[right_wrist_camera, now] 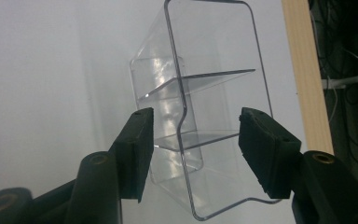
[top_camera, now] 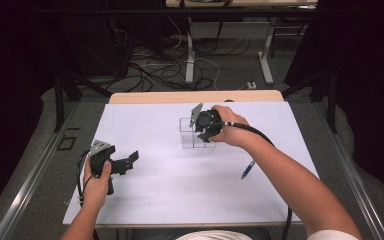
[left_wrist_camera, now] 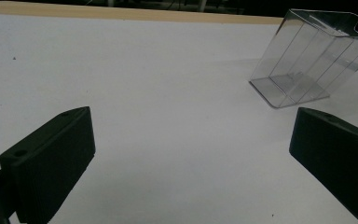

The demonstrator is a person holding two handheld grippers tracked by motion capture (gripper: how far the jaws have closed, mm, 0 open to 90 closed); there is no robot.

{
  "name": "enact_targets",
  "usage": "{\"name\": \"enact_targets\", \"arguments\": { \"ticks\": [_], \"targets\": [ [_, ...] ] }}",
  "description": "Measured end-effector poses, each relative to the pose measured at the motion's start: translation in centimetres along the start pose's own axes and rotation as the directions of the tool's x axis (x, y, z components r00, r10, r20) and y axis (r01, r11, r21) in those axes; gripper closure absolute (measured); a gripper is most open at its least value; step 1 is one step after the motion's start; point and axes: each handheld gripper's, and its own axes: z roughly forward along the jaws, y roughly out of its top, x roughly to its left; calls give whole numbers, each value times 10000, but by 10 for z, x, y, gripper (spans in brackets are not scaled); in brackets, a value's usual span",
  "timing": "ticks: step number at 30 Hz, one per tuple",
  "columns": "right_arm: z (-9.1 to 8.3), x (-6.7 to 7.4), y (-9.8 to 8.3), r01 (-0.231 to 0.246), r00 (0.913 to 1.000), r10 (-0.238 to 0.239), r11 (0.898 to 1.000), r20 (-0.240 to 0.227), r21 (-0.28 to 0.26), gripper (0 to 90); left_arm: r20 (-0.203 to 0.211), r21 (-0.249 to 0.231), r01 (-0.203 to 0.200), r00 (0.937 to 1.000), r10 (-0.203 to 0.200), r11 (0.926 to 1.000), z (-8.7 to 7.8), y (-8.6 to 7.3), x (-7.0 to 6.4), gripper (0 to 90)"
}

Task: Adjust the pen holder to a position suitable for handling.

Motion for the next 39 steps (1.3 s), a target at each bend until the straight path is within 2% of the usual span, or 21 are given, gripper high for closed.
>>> {"name": "enact_targets", "arguments": {
  "ticks": [4,9,10,13,15,16,18,20,21,22,23,25,26,28,30,32,34,35,37,38,39],
  "targets": [
    [-5,4,-4,8,9983,-1,9999,587,-110,417,-10,5,17,10000,-17,10000,0,0,0,0],
    [-10,8,-8,18,9948,16,9994,1016,-336,415,2,30,4,10000,-4,10000,0,0,0,0],
    [-15,10,-11,55,9885,41,9980,1513,-631,386,-5,39,0,10000,0,10000,0,0,0,0],
    [-20,13,-14,-119,9810,328,9939,1913,-1093,366,7,53,21,10000,-21,10000,1,0,-1,0],
    [-22,13,-15,-96,9786,334,9931,2029,-1169,360,9,57,23,10000,-23,10000,1,0,-1,0],
    [-27,15,-19,-409,9721,719,9892,2232,-1406,356,9,60,16,10000,-16,10000,1,0,-1,0],
    [-29,15,-23,-705,9681,1054,9851,2272,-1567,356,16,63,10,10000,-10,10000,1,0,-1,0],
    [-31,15,-28,-1312,9640,1658,9766,2078,-1704,356,12,59,19,10000,-19,10000,1,0,-1,0],
    [-31,15,-28,-1312,9640,1658,9766,2078,-1704,356,12,59,19,10000,-19,10000,1,0,-1,0],
    [-32,16,-34,-1861,9551,2213,9655,1970,-1820,356,4,59,19,10000,-19,10000,1,0,-1,0],
    [-33,16,-37,-1996,9528,2349,9620,1922,-1861,356,19,59,12,10000,-12,10000,0,0,-1,0],
    [-35,16,-44,-2524,9404,2890,9464,1794,-2018,355,13,60,5,10000,-5,10000,1,0,-1,0],
    [-36,16,-47,-2755,9369,3092,9403,1632,-2001,350,13,60,5,10000,-5,10000,1,0,-1,0],
    [-37,19,-54,-3139,9240,3463,9292,1624,-1951,338,-2,74,9,10000,-9,10000,1,0,-1,0],
    [-39,22,-59,-3453,9135,3726,9224,1631,-1733,306,4,55,-9,10000,9,10000,1,0,-1,0],
    [-42,26,-64,-3580,9041,3859,9185,1835,-1679,268,6,55,-2,10000,2,10000,1,-1,-1,0],
    [-46,30,-69,-3859,8838,4134,9088,2191,-1586,218,9,51,17,10000,-17,10000,1,-1,-2,0],
    [-48,32,-72,-4003,8740,4307,9006,2249,-1693,195,10,58,30,10000,-30,10000,2,-1,-2,0],
    [-51,36,-78,-4473,8461,4825,8739,2265,-1903,152,9,63,37,10000,-37,10000,2,-1,-2,0],
    [-53,37,-81,-4586,8368,4970,8654,2296,-2020,152,11,64,27,10000,-27,10000,2,-1,-2,0],
    [-53,39,-84,-4707,8247,5177,8515,2275,-2311,147,21,70,33,10000,-33,10000,2,-1,-3,0]
  ]
}}
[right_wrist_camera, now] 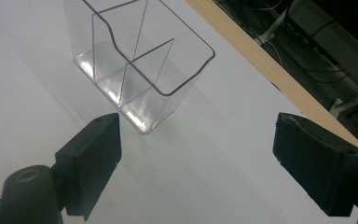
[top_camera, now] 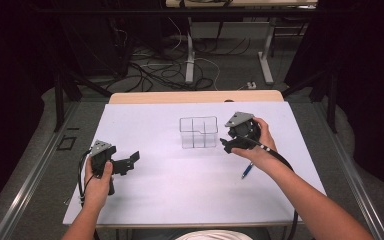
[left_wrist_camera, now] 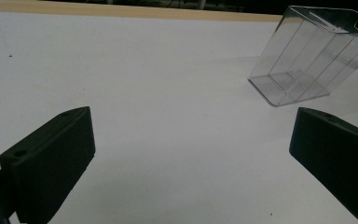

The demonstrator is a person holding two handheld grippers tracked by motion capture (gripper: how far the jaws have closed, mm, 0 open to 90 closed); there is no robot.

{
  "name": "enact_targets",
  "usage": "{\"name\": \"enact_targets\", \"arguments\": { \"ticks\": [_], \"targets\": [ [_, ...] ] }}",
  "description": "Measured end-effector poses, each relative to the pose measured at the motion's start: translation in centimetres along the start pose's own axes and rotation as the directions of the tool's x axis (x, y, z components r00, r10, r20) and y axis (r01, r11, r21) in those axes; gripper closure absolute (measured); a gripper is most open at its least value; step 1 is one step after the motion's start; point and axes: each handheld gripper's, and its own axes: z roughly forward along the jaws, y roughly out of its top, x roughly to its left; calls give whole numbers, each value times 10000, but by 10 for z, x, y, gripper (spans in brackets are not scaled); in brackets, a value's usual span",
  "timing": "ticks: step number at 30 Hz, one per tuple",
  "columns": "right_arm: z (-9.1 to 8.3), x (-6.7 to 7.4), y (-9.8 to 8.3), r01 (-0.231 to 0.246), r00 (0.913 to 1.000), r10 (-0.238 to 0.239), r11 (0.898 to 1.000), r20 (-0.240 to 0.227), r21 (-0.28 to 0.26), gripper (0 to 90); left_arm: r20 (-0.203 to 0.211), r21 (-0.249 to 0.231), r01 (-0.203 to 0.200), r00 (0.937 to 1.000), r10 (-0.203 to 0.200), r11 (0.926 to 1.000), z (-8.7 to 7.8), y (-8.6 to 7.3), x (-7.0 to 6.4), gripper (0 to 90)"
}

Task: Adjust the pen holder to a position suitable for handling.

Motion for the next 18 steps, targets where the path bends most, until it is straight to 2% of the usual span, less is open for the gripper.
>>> {"name": "enact_targets", "arguments": {
  "ticks": [4,5,6,7,8,9,10,12,13,14,15,16,17,18],
  "targets": [
    [-7,-6,-10,-1035,9946,1035,9946,-51,-48,70,21,-33,43,10000,-43,10000,0,0,0,0],
    [-7,-6,-10,-1035,9946,1035,9946,-51,-48,70,24,-46,42,10000,-42,10000,0,0,0,0],
    [-9,-12,-17,-1795,9837,1794,9838,-92,-41,23,44,-47,62,10000,-62,10000,0,1,0,0],
    [-10,-14,-19,-2095,9778,2094,9778,-62,-19,1,61,-44,99,9999,-98,9999,0,1,0,0],
    [-10,-14,-19,-2095,9778,2094,9778,-62,-19,1,62,-70,166,9998,-166,9998,0,1,0,0],
    [-11,-17,-22,-2451,9695,2451,9695,-71,10,0,75,-96,231,9997,-231,9997,0,1,0,0],
    [-12,-24,-31,-3246,9458,3246,9459,-82,1,0,99,-95,289,9995,-288,9995,0,1,0,0],
    [-14,-29,-39,-3945,9189,3945,9189,-77,-26,0,128,-94,380,9992,-379,9992,0,2,-1,0],
    [-14,-31,-42,-4104,9119,4104,9119,-12,-43,0,164,-156,473,9988,-470,9988,1,2,-2,0],
    [-14,-31,-42,-4104,9119,4104,9119,-12,-43,0,164,-156,473,9988,-470,9988,1,2,-2,0],
    [-15,-35,-51,-4672,8841,4672,8841,12,-115,0,170,-106,459,9988,-458,9989,1,3,-2,0],
    [-15,-36,-54,-4818,8762,4819,8762,-4,-139,0,171,-78,487,9987,-486,9988,1,3,-3,0],
    [-16,-38,-59,-5067,8621,5067,8620,-26,-153,0,202,-64,477,9987,-475,9988,1,3,-3,0],
    [-16,-38,-59,-5067,8621,5067,8620,-26,-153,0,190,-71,475,9987,-474,9988,2,3,-4,0]
  ]
}}
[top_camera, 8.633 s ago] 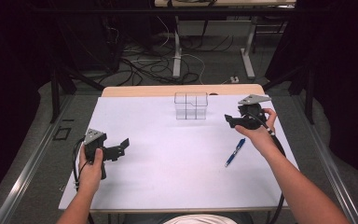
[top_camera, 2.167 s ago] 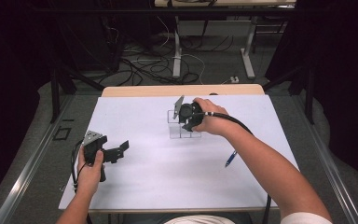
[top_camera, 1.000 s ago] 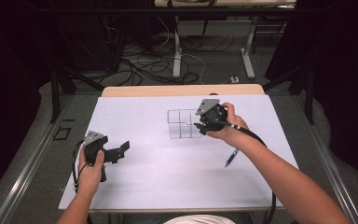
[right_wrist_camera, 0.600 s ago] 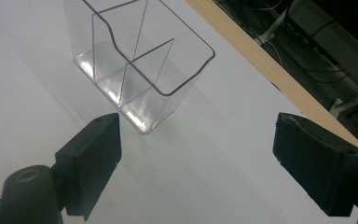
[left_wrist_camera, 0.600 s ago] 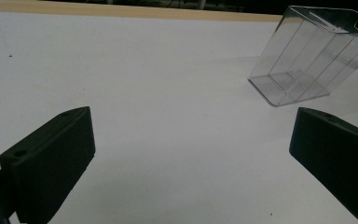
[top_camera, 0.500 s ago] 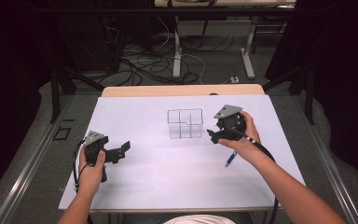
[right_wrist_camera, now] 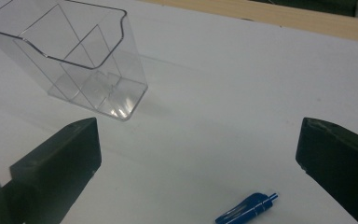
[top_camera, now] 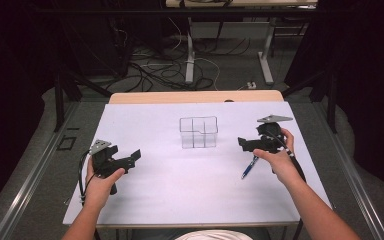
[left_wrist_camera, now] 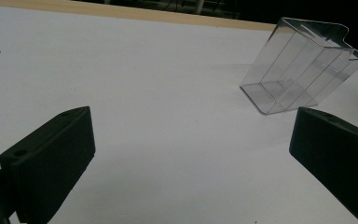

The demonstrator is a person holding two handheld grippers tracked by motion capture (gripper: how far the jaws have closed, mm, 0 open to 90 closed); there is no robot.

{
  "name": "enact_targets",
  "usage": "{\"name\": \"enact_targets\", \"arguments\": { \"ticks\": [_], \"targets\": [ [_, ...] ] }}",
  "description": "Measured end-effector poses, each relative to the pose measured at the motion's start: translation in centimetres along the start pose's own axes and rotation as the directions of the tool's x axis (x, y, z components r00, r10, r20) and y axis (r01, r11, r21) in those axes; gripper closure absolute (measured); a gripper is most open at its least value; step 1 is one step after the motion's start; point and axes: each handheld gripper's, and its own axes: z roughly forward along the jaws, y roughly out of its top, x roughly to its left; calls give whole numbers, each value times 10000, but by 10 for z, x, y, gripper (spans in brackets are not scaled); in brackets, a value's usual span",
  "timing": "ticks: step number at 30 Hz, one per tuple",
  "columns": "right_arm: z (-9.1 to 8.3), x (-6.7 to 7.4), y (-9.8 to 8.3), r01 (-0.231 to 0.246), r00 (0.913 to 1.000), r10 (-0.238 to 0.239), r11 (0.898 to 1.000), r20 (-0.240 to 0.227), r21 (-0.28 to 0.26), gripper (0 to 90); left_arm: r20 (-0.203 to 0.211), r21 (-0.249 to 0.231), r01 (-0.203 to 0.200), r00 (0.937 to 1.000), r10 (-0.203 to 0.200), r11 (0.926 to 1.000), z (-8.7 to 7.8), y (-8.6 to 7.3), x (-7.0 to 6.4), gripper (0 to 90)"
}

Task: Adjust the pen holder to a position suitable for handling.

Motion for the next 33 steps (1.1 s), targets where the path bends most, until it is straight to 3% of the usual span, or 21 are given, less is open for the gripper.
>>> {"name": "enact_targets", "arguments": {
  "ticks": [1,11,24,33],
  "targets": [
    [0,-4,-3,-369,9993,368,9993,27,81,0,4,2,13,10000,-13,10000,0,0,-1,0],
    [-2,-15,-11,-1157,9931,1153,9931,224,174,67,79,95,-166,9998,165,9998,1,1,-3,0],
    [2,-20,-16,-893,9938,847,9940,722,627,121,190,157,-206,9996,203,9997,1,0,-3,0],
    [3,-25,-18,-971,9936,907,9903,665,994,155,237,143,-213,9995,209,9997,0,1,-4,0]
  ]
}}
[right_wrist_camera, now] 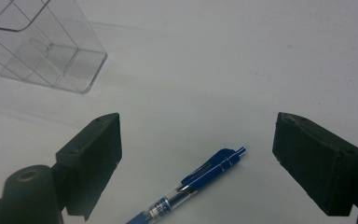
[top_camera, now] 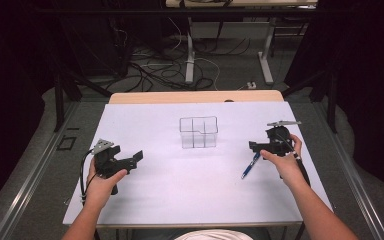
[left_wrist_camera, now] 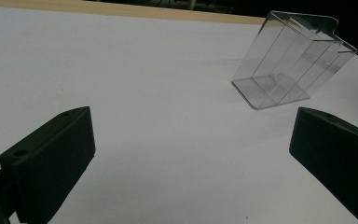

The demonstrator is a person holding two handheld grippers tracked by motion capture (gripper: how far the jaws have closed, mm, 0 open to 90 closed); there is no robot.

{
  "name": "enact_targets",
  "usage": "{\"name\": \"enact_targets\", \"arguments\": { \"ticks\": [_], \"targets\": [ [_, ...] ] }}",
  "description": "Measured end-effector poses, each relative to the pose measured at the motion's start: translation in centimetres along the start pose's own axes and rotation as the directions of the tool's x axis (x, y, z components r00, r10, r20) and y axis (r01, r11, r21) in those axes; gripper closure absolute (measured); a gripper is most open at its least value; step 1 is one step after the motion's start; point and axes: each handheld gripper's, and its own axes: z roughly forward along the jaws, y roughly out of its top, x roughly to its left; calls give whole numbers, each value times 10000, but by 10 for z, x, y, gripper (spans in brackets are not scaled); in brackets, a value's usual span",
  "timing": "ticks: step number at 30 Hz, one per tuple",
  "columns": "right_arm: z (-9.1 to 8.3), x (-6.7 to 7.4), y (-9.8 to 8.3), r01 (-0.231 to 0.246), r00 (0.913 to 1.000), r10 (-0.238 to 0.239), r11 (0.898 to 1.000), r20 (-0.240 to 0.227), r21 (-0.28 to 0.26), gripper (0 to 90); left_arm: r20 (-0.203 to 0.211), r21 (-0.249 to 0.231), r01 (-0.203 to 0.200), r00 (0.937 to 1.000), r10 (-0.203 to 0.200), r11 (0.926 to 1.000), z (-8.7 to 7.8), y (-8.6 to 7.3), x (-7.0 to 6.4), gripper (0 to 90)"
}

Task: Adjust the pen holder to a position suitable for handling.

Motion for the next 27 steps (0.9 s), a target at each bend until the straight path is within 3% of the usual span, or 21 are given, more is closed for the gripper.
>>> {"name": "enact_targets", "arguments": {
  "ticks": [6,13,20,27],
  "targets": [
    [0,-3,-1,96,9998,-101,9996,-172,-256,152,143,22,-98,9999,97,9999,1,2,-7,2],
    [-6,-3,2,194,9995,-218,9949,-236,-985,85,458,121,-565,9974,559,9983,9,5,-27,1],
    [-10,-1,5,655,9974,-691,9883,-220,-1381,5,860,-108,-1131,9898,1136,9935,26,9,-67,37],
    [-14,3,7,913,9957,-921,9769,47,-1934,0,1074,-220,-2020,9732,2032,9791,47,9,-105,154]
  ]
}}
